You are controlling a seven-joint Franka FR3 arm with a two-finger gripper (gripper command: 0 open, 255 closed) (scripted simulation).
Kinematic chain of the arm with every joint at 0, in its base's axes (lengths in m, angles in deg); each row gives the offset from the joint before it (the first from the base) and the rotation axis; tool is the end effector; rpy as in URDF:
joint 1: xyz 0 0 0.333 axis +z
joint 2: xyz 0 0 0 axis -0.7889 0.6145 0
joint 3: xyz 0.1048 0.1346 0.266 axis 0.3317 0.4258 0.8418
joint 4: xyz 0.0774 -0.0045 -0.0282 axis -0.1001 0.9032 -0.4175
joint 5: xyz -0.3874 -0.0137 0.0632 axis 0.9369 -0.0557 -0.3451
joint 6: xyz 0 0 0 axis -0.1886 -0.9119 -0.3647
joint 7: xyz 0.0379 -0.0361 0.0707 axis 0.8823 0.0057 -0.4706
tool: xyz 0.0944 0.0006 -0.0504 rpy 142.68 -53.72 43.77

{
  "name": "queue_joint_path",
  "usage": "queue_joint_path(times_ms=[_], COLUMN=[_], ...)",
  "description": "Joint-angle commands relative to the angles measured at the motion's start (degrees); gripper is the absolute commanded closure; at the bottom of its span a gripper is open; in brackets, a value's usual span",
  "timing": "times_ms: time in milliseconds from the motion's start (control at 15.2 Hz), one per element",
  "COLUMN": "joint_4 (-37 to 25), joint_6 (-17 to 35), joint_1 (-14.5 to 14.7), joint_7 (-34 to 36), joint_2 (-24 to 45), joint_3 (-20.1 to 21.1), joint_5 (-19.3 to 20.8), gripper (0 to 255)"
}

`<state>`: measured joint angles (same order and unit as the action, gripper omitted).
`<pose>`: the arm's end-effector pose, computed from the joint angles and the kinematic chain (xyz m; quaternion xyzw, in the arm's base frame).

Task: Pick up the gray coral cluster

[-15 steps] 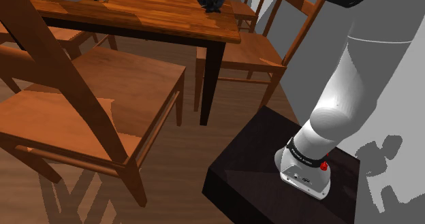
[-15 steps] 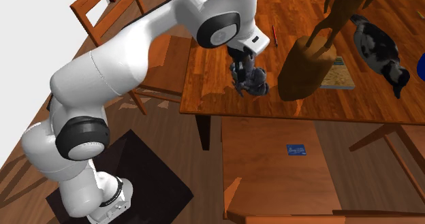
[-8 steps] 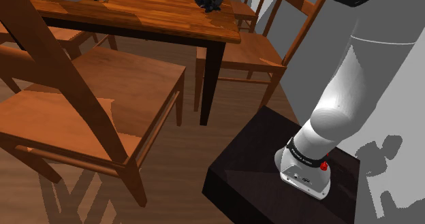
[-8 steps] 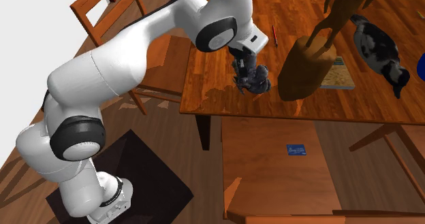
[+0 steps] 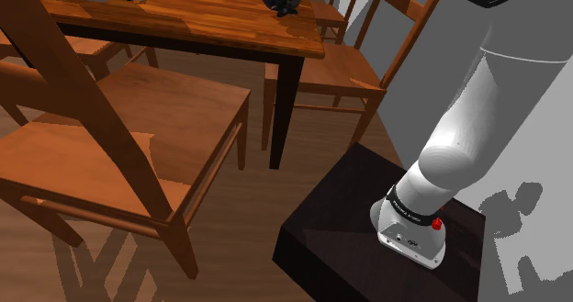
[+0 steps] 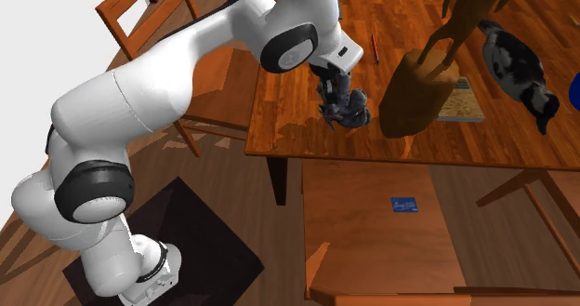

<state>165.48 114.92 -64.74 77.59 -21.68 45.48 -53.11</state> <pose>0.6113 -0.1841 0.6615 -0.9026 0.3943 -0.1676 0.0416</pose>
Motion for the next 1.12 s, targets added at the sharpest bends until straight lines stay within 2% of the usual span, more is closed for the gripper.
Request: queue_joint_path(times_ms=[0,594,924,1056], joint_4=[-4.26,-18.9,-32.48,-33.11], joint_6=[-10.18,-19.92,-27.71,-28.04], joint_1=[-0.94,-1.14,-2.11,-2.17], joint_7=[-0.66,-0.6,-0.38,-0.37], joint_2=[3.73,8.66,14.46,14.76], joint_3=[-0.62,-1.34,-1.26,-1.23], joint_5=[0.25,-0.57,-1.34,-1.37], gripper=[255,255,255,255])
